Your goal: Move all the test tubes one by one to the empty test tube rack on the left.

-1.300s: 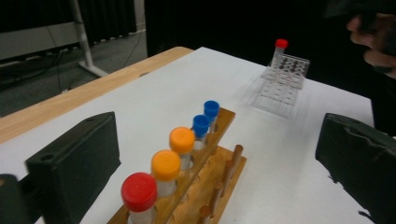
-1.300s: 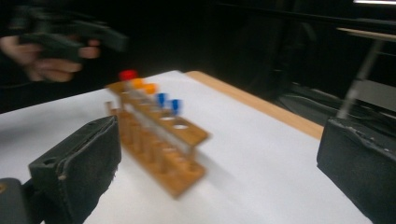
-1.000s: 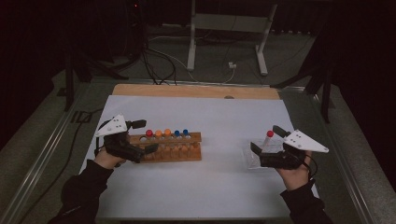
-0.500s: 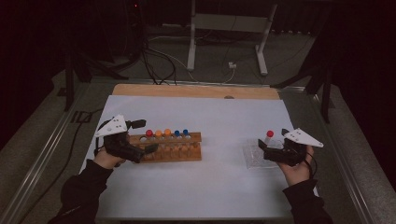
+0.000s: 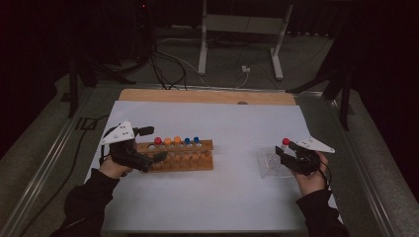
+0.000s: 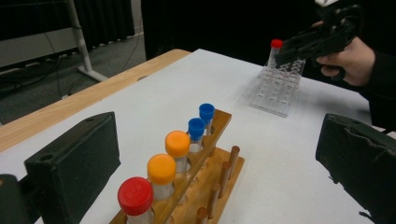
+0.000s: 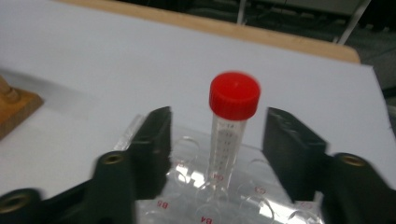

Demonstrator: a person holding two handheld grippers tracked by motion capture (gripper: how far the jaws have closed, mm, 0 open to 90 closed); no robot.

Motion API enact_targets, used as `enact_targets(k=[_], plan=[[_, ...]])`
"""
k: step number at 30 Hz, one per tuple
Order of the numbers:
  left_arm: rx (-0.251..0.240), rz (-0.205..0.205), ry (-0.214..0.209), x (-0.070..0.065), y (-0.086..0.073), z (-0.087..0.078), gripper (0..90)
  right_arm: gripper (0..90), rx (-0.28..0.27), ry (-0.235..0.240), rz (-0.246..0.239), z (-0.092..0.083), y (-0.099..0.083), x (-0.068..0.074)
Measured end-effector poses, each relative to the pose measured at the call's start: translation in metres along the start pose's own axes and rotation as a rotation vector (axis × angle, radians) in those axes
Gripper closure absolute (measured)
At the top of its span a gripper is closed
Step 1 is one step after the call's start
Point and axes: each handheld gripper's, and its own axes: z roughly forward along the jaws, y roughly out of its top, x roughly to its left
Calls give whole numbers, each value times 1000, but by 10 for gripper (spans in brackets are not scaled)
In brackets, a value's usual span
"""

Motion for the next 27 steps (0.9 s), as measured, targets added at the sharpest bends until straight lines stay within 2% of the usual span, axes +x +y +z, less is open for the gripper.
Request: enact_targets(k=[4, 8, 11, 15, 20, 27], plan=[[-3, -2, -3, 0, 0, -1, 6, 621, 11, -14, 19, 2, 0, -1], [-4, -2, -3, 0, 0, -1, 6, 666, 23, -13, 24, 3, 0, -2], [-4, -2, -2, 1, 1, -1, 6, 736, 25, -17, 31, 3, 0, -2], [2, -7, -3, 1, 0, 0, 6, 745, 3, -16, 31, -1, 4, -2], [1, -8, -9, 1, 0, 0, 6, 746, -22, -22, 9, -9, 12, -2], [4, -7, -14, 0, 1, 0, 6, 747, -82, -19, -4, -29, 26, 1]])
